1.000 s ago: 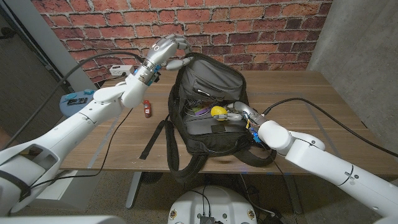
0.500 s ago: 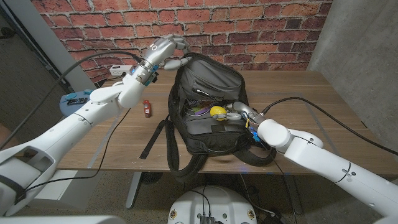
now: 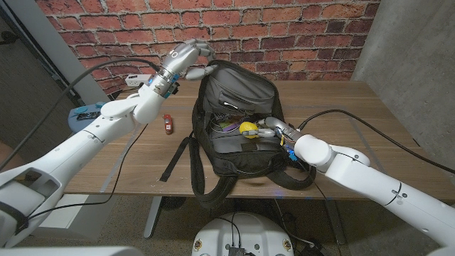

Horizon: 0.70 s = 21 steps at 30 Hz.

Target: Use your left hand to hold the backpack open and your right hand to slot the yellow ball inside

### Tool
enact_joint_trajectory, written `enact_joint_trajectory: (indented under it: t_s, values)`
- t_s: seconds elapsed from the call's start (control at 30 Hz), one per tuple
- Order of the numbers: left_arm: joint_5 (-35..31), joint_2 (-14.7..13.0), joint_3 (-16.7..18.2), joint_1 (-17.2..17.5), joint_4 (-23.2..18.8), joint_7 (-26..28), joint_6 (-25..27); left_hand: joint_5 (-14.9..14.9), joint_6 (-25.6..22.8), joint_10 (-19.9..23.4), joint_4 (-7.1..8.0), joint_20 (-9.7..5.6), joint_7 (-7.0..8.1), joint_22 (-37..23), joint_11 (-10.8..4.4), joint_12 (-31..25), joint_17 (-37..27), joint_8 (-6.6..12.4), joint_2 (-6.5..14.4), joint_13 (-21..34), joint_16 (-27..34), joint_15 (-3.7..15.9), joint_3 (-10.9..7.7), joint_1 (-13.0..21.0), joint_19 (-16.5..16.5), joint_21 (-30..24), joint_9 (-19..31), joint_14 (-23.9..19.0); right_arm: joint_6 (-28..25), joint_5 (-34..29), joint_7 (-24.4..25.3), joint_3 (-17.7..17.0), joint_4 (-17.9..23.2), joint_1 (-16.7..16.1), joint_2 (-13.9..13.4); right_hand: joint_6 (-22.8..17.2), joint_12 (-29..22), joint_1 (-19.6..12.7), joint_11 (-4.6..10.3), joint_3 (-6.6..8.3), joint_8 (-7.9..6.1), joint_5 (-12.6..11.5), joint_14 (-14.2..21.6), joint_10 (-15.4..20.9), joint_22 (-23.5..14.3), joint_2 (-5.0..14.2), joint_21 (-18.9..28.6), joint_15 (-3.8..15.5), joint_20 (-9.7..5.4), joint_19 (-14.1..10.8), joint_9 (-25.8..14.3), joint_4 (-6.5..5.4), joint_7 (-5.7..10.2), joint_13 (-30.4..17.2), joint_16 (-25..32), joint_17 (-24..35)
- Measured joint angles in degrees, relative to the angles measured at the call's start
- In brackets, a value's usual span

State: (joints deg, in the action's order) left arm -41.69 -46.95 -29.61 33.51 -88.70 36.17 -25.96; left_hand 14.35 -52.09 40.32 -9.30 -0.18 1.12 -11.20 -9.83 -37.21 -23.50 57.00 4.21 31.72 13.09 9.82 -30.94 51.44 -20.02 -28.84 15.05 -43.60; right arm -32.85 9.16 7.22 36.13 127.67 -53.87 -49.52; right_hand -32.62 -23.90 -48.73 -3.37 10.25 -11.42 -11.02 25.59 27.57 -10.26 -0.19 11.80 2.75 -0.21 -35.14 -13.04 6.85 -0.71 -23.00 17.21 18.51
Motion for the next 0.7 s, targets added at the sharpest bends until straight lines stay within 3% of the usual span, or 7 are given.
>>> enact_joint_trajectory:
  t_s: [0.7]
  values:
    - [0.0, 0.17, 0.53, 1.4, -2.24, -0.22, 1.62, 0.0, -0.01, 0.0, 0.0, 0.18, -0.01, 0.0, 0.0, 0.0, 0.0, 0.23, 0.0, 0.0, 0.0, 0.0, 0.0, 0.0, 0.18, 0.0, -0.03, 0.0, -0.71, 1.92, -1.37, -1.33, 2.32, -0.07, -2.38, 2.27, 1.34, 0.97, -1.23, -0.61, 0.22, 0.0, -1.32, -2.25, 0.01, -0.35, 0.0, -0.11, 0.75, 1.14, 0.0, 0.02, -1.04, 0.18, -0.57, 0.25]
